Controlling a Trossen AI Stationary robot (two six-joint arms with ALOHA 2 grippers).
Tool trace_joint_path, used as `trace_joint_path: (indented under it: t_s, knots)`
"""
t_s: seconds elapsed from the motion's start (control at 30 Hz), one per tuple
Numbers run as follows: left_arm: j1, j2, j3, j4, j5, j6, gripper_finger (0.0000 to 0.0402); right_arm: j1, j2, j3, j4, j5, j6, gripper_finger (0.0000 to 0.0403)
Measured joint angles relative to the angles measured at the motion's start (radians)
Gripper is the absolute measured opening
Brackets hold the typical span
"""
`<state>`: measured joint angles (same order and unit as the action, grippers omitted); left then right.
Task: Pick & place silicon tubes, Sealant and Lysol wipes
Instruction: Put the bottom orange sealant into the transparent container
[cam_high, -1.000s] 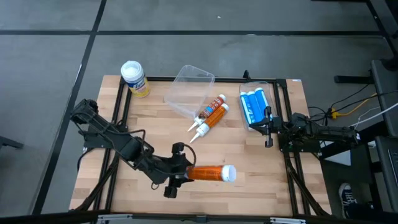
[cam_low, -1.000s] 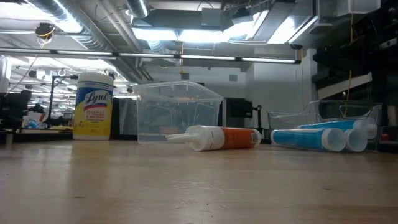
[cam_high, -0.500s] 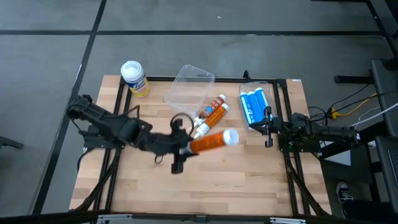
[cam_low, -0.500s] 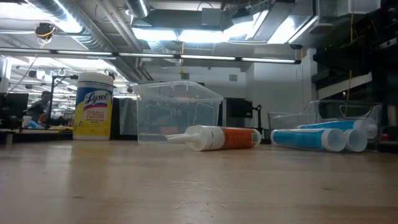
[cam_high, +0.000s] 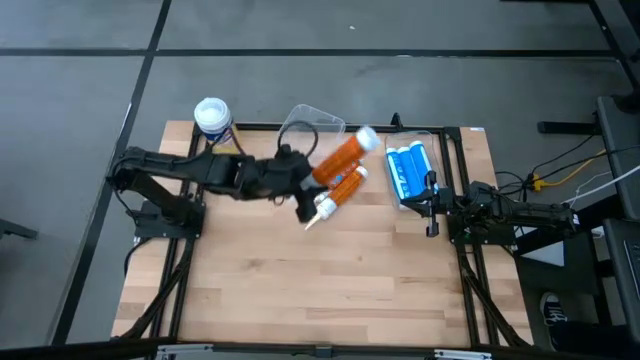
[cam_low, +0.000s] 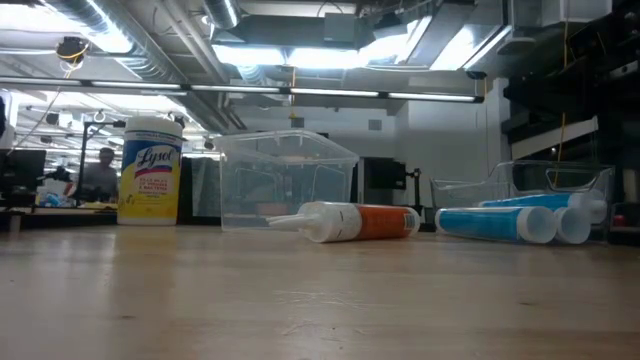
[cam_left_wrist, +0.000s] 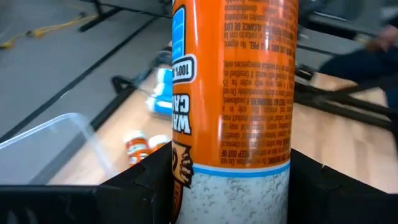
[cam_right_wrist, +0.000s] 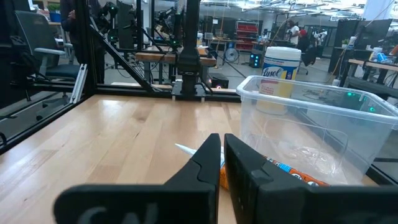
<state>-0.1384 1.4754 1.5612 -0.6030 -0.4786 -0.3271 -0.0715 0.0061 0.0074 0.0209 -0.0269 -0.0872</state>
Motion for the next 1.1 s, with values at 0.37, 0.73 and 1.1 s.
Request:
trace_joint_path:
  t_s: [0.37,0.73,1.1]
  knots:
    - [0.176,0.0,0.0,-0.1,-0.047,-0.124,0.0206,0.0,0.0,0.0,0.0,0.0,0.0,0.0025]
    - [0.338,0.001,0.0,-0.142,0.068,-0.171,0.0206,0.0,0.0,0.0,0.0,0.0,0.0,0.0025]
    - [0.421,0.016,0.002,-0.141,0.112,-0.2,0.0206,0.0,0.0,0.0,0.0,0.0,0.0,0.0025]
